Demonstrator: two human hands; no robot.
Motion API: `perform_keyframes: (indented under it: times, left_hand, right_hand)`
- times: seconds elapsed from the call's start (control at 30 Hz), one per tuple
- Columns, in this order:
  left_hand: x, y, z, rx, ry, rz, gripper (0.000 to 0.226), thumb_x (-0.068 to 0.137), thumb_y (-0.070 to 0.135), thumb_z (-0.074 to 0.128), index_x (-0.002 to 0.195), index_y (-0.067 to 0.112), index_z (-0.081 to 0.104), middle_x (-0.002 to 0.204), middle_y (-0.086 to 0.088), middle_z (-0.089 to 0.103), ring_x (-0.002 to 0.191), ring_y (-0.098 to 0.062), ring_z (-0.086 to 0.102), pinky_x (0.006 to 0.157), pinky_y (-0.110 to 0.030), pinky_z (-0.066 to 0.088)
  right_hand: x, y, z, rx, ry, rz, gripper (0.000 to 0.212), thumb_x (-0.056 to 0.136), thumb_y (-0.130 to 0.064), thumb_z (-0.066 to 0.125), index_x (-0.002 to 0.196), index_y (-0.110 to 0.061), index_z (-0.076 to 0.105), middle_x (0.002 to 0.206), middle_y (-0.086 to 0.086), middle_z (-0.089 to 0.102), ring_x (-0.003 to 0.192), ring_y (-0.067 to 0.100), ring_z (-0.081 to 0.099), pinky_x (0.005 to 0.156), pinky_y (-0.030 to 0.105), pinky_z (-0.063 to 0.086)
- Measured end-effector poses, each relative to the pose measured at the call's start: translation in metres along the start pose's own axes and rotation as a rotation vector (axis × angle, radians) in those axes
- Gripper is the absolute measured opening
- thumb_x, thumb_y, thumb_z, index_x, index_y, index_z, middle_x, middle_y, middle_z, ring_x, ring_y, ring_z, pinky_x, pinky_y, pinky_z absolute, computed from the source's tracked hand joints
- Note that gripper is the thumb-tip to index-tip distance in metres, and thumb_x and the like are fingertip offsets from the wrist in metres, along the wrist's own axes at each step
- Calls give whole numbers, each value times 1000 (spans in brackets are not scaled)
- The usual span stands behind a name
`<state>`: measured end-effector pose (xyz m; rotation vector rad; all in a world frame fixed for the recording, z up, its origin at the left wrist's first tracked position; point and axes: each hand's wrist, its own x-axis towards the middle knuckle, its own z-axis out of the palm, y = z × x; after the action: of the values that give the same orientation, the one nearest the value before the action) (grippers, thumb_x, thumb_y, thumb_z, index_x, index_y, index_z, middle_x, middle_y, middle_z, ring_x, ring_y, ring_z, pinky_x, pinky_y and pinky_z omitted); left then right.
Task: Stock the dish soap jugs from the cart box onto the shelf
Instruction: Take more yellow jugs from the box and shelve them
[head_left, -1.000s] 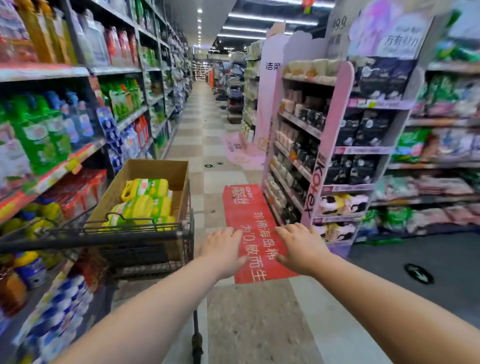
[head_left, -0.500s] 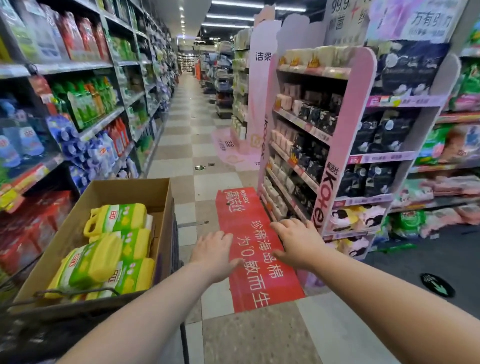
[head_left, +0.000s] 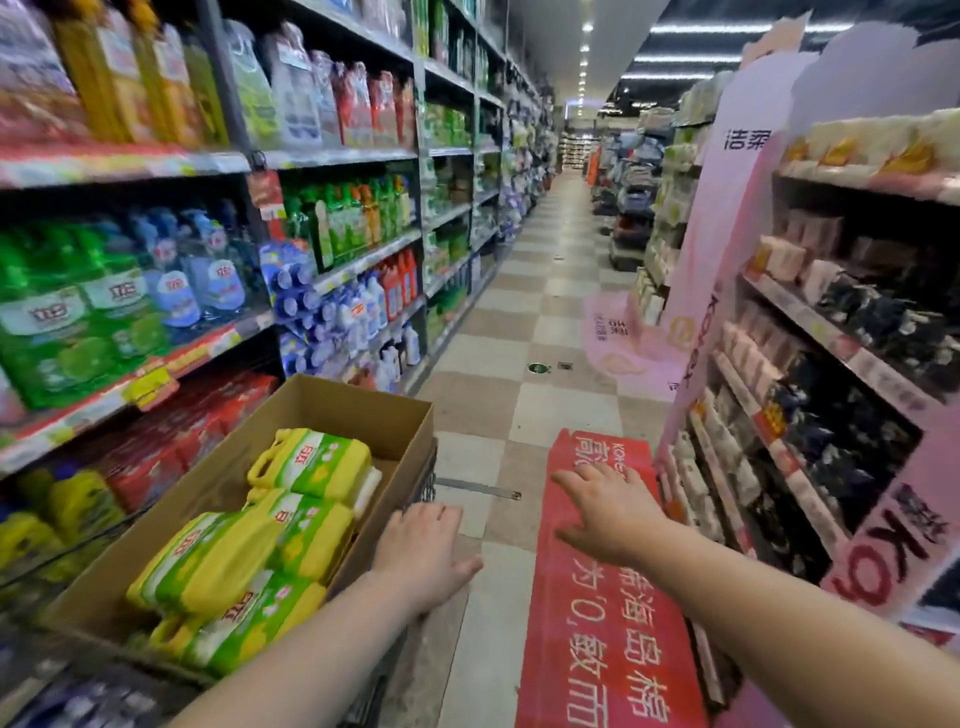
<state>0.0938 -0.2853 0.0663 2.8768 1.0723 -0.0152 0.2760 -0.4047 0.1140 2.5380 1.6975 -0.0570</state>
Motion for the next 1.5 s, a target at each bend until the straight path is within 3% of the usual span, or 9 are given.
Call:
perform_keyframes:
  times: [0.23, 0.4, 0.6, 0.77, 1.03, 1.33, 1.43, 1.5]
  left_hand:
    - [24, -28, 9, -56, -25, -247, 63, 84, 60, 48, 132, 20, 42, 136, -6, 46, 128, -26, 40, 105, -39, 33]
    - [38, -90, 14, -41, -51, -422, 62, 85, 59, 49, 132, 19, 41, 136, -7, 47, 127, -28, 42, 104, -41, 34]
    - [62, -174, 32, -125, -53, -548, 65, 86, 59, 48, 137, 19, 38, 141, -3, 43, 131, -24, 38, 106, -38, 32]
    - [56, -246, 48, -196, -20, -714, 72, 84, 61, 50, 141, 20, 35, 143, -3, 41, 132, -24, 39, 109, -37, 33]
    - [15, -308, 78, -349, -61, -1062, 72, 82, 62, 52, 138, 21, 36, 141, -4, 42, 127, -25, 45, 101, -39, 42]
    - [4, -335, 116, -649, -72, -1409, 77, 81, 58, 57, 142, 19, 29, 138, -6, 40, 126, -26, 44, 102, -37, 40]
    - [13, -342, 127, -906, 27, -1565, 66, 84, 50, 61, 137, 17, 39, 134, -11, 45, 121, -27, 49, 97, -32, 40]
    - [18, -345, 136, -1037, 133, -1656, 55, 85, 43, 64, 129, 14, 48, 128, -12, 55, 112, -26, 55, 91, -30, 44]
  right_hand:
    - [105, -3, 8, -69, -38, -242, 65, 87, -54, 50, 142, -27, 29, 145, 2, 40, 134, 27, 35, 107, 49, 29]
    - [174, -61, 13, -71, -26, -462, 67, 88, -54, 49, 144, -26, 26, 147, 5, 38, 136, 27, 32, 109, 48, 26]
    - [250, -121, 18, -74, -63, -579, 68, 87, -52, 49, 145, -27, 25, 149, 3, 34, 139, 25, 27, 113, 50, 19]
    - [312, -190, 20, -77, -116, -675, 69, 88, -51, 49, 147, -27, 23, 152, 2, 31, 141, 23, 26, 110, 46, 24]
    - [354, -301, 48, -150, -240, -912, 67, 88, -51, 50, 145, -22, 28, 147, 7, 36, 135, 29, 34, 109, 49, 30]
    - [386, -385, 106, -107, -517, -1041, 65, 89, -55, 47, 143, -21, 33, 144, 9, 40, 129, 30, 42, 101, 45, 41]
    - [391, -403, 124, -17, -631, -984, 70, 86, -63, 47, 139, -17, 37, 141, 13, 43, 127, 31, 44, 98, 43, 41]
    - [392, -411, 136, 137, -758, -899, 68, 87, -57, 52, 137, -13, 40, 140, 14, 47, 124, 31, 48, 96, 39, 43]
